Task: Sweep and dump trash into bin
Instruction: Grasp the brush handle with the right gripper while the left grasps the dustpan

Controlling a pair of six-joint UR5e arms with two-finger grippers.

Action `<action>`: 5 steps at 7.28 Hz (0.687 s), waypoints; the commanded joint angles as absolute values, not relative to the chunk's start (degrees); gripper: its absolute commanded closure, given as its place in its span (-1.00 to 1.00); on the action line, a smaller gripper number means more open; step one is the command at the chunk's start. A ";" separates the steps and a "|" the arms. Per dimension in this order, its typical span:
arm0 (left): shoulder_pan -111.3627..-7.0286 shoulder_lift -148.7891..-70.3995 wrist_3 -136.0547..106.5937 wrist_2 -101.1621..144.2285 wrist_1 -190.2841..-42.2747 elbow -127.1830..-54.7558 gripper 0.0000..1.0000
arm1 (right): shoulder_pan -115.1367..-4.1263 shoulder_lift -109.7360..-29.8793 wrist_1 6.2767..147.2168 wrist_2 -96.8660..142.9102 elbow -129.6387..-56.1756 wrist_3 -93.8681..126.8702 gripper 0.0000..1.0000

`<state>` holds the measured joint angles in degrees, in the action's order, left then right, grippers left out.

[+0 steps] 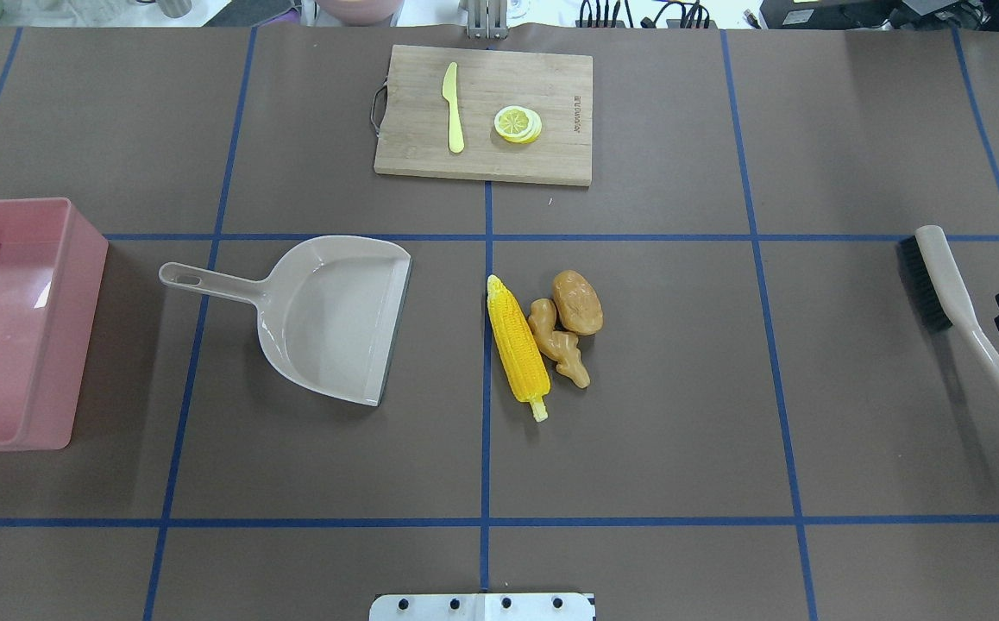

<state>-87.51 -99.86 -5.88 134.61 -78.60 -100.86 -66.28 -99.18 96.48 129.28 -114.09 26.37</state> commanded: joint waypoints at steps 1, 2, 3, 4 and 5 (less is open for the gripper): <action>-81.69 -104.83 -0.46 134.30 -74.71 -103.00 -1.00 | -66.09 -102.13 95.98 130.08 -112.96 26.89 -0.99; -81.13 -105.55 -0.35 134.12 -74.71 -103.70 -1.00 | -66.01 -101.69 93.71 130.69 -109.63 26.98 -0.97; -80.60 -105.90 -0.35 134.12 -74.71 -106.76 -1.00 | -66.01 -101.60 88.04 132.52 -104.99 27.33 -0.97; -77.90 -106.43 -0.26 134.12 -74.71 -106.44 -1.00 | -64.35 -101.25 83.63 132.71 -102.94 31.77 -0.97; -75.44 -107.65 0.69 133.95 -74.88 -106.70 -1.00 | -61.64 -100.03 81.32 132.71 -102.92 37.38 -0.97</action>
<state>-78.28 -106.47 -0.10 134.09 -74.78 -106.20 -64.22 -101.09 85.21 132.42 -104.27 31.68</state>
